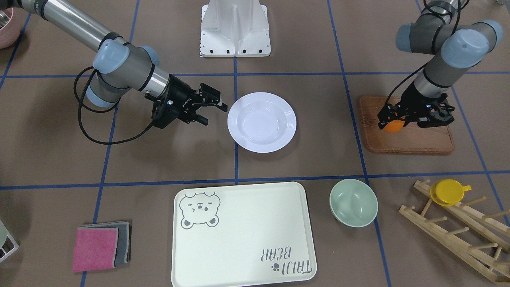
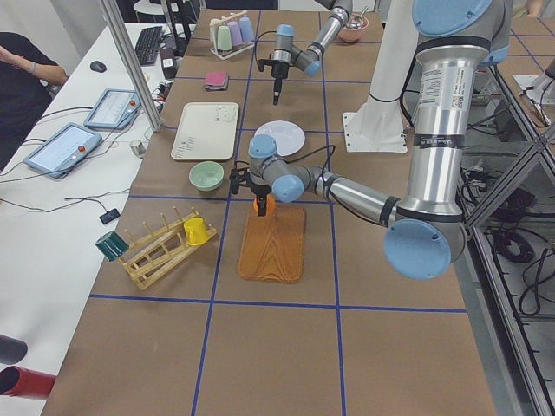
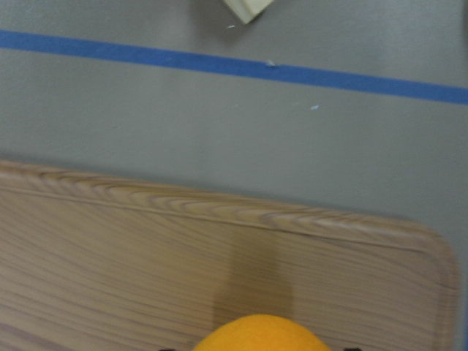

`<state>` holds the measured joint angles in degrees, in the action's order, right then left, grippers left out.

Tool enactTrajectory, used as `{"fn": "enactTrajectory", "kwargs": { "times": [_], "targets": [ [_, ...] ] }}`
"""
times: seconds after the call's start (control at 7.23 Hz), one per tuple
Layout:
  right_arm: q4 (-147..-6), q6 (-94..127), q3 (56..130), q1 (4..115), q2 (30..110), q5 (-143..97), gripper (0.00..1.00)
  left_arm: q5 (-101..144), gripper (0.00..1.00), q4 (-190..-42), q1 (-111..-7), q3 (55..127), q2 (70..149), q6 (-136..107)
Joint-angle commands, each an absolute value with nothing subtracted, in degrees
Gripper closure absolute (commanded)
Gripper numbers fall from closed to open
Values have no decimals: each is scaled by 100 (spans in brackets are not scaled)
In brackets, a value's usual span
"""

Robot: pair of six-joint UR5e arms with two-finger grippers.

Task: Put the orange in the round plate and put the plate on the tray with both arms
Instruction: 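Carry the orange onto the plate with the left gripper while the right grips the rim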

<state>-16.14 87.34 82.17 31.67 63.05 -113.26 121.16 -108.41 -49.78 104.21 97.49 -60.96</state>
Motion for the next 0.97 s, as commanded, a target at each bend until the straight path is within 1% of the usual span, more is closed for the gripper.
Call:
{"fn": "enactTrajectory", "kwargs": {
  "times": [0.0,0.14,0.28,0.41,0.55,0.69,0.83],
  "targets": [
    [-1266,8902,8077,2971,6206,-10953,6,12015,37,-9462,-4311,10617,11199,-7061],
    [-1266,9008,8068,2805,6179,-10768,8,11606,36,-9039,-3854,10539,11859,-7528],
    [-1266,9009,8016,2708,6170,-10645,9,11523,36,-8792,-3650,10381,12292,-7732],
    [-1266,8991,7981,2672,6170,-10644,13,11444,36,-8798,-3508,10215,12531,-7995],
    [-1257,8965,7885,2672,6179,-10652,14,11261,34,-8815,-3342,10082,12707,-8120],
    [-1248,8878,7753,2628,6170,-10635,14,11241,25,-8833,-3314,10064,12752,-8147],
    [-1213,8860,7743,2567,6179,-10513,14,11189,2,-8833,-3313,10081,12779,-8139]
  ]
}}
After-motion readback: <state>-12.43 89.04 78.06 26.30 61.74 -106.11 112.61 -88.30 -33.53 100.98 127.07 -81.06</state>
